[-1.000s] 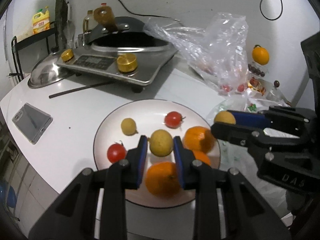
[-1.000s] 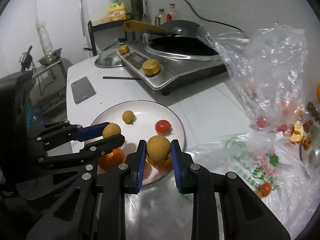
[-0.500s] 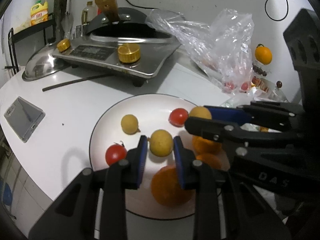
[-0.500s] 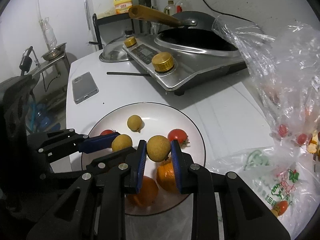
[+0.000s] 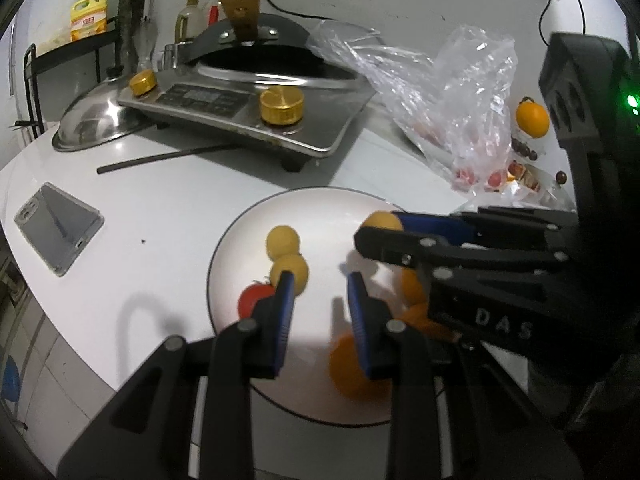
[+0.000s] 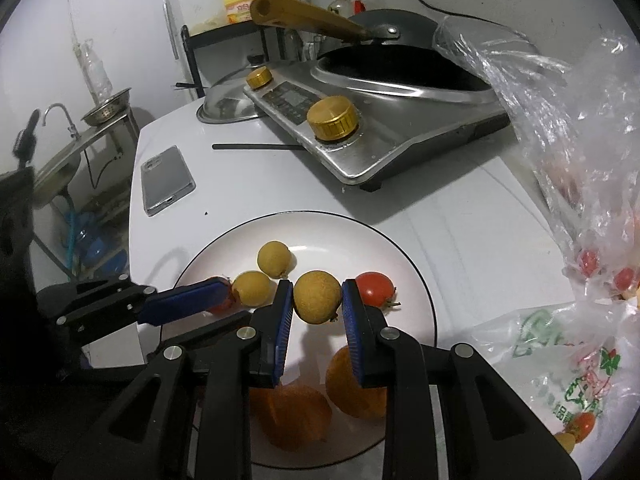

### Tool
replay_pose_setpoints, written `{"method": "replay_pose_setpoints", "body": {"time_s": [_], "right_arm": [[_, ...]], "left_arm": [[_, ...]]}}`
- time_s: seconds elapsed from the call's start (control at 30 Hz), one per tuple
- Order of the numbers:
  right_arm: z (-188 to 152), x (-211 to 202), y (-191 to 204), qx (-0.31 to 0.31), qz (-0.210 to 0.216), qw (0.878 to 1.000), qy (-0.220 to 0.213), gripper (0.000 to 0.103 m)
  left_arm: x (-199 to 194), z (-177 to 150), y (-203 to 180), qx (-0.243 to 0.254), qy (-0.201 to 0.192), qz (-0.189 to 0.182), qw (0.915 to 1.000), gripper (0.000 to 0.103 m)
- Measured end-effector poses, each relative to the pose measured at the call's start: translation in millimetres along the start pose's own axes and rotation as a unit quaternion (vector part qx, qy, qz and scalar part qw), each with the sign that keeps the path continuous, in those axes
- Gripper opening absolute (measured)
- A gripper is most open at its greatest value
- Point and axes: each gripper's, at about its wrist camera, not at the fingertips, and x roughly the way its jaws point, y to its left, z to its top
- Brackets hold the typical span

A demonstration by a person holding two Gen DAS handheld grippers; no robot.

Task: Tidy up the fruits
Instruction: 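Lower the yellow fruit onto the plate with the left gripper while the right lowers its fruit, then move both open grippers back to the fruit on the bag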

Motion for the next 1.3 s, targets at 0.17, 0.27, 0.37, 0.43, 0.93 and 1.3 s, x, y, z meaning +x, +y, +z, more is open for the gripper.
{"method": "replay_pose_setpoints", "body": {"time_s": [0.17,0.27,0.37,0.43,0.93,1.3], "right_arm": [[2.2,-5.0,-3.2,0.010,-0.006,1.000,-0.008,0.028],[0.8,-11.6,-4.4,0.009,-0.014,1.000,-0.011,0.028],[-1.5,-18.8,-5.9,0.010,-0.020,1.000,-0.014,0.028],[-4.5,-24.6,-8.2,0.010,-0.027,0.999,-0.016,0.028],[-33.8,-79.9,-31.8,0.035,-0.065,0.996,-0.044,0.029],[-59.2,-113.4,-59.4,0.062,-0.085,0.993,-0.059,0.029]], "left_arm": [[-1.5,-0.9,2.5,-0.004,0.003,0.001,1.0000,0.030],[-3.9,-1.4,0.0,-0.001,0.001,-0.002,1.0000,0.030],[-4.9,-1.7,-4.7,0.003,0.001,-0.003,1.0000,0.030],[-5.3,-1.9,-9.1,0.007,0.001,-0.004,1.0000,0.032],[-17.8,-6.1,-58.2,0.046,-0.004,-0.020,0.9987,0.033],[-19.3,-10.3,-96.5,0.075,0.001,-0.025,0.9969,0.034]]}}
